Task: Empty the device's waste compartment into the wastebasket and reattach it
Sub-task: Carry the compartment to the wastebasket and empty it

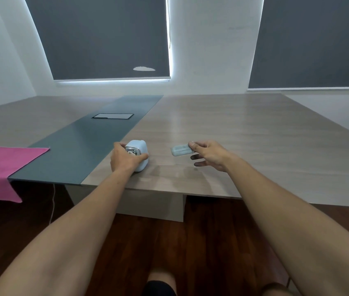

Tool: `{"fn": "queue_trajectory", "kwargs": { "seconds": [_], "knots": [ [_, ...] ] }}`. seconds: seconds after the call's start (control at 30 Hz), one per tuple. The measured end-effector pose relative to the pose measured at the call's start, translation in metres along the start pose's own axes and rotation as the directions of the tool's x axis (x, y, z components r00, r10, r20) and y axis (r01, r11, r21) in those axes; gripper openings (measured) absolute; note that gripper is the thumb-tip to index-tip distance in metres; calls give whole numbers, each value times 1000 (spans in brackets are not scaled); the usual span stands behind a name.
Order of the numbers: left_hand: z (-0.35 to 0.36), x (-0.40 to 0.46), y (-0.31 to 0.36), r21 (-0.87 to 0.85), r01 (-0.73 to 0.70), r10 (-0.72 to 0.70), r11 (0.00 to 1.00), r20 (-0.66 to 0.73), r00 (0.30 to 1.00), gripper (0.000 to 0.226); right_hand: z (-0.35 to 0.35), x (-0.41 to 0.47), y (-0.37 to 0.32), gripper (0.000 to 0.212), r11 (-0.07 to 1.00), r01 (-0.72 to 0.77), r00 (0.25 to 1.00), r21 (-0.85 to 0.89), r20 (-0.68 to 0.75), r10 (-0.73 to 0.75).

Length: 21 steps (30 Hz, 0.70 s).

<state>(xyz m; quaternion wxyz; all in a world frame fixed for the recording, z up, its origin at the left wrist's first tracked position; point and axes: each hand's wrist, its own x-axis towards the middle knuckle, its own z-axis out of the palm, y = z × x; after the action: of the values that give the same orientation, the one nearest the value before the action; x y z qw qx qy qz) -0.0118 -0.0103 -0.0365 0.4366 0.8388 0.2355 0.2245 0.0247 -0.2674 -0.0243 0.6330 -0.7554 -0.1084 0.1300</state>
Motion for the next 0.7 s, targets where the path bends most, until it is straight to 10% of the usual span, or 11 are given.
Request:
{"fn": "queue_trajectory", "kwargs": {
  "seconds": [0.3,0.7],
  "knots": [
    [-8,-36,57,138,-268,274,953,-20,962,77,-23,-46,-15,41,1000,20,993,2,-116,-20],
    [74,-162,177,-146,-487,504,861,362,784,62,-137,-201,-30,29,998,48,893,-43,-447,-62]
  ]
}}
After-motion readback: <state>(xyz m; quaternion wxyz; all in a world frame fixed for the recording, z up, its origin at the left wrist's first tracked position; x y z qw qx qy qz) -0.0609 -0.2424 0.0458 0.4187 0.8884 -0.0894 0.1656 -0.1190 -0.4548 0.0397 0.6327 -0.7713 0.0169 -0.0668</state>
